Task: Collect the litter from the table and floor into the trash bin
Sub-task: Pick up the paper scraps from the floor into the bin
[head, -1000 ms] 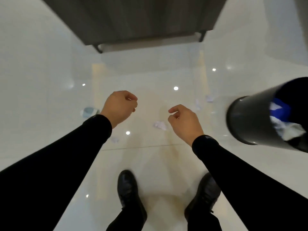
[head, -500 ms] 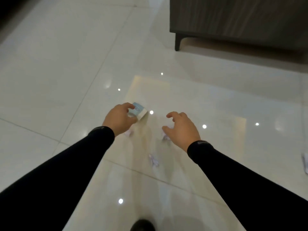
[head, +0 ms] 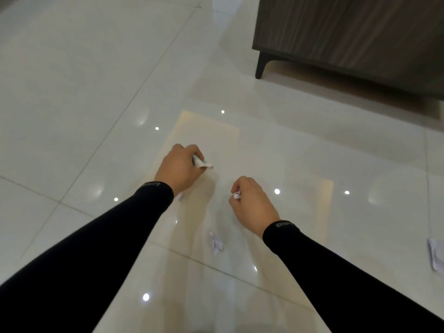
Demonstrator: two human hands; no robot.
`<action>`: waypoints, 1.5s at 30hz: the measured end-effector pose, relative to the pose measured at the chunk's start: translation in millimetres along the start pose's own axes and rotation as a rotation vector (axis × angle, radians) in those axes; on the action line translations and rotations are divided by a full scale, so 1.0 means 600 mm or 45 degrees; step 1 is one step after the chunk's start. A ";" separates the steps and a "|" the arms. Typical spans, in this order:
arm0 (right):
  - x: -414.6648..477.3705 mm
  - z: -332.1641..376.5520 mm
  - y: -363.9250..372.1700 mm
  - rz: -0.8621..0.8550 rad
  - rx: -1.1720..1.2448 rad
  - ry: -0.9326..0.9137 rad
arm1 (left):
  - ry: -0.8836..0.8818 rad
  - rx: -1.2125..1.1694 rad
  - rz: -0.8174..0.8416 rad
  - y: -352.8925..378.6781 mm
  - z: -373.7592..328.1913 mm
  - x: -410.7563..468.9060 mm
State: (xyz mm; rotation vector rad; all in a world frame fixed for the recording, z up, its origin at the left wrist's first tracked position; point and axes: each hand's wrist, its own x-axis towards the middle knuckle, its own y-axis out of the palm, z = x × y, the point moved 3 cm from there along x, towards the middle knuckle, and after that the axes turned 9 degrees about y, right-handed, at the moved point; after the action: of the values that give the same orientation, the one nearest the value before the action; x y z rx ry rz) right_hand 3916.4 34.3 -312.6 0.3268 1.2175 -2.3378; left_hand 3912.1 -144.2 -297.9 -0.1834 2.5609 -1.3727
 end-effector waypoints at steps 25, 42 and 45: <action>-0.041 -0.055 -0.054 -0.174 0.350 0.267 | 0.260 0.666 0.532 0.040 0.007 -0.052; -0.299 -0.435 -0.220 -0.598 0.397 1.012 | 1.307 0.715 1.256 0.319 -0.363 -0.160; -0.320 -0.453 -0.189 -0.569 0.486 1.049 | 1.465 0.850 1.123 0.337 -0.361 -0.181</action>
State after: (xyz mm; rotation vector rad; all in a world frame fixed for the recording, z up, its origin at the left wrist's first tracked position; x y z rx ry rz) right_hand 4019.4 370.2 -308.8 1.3791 1.2490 -2.9442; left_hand 3960.6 165.8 -335.0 2.0386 1.9532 -2.0294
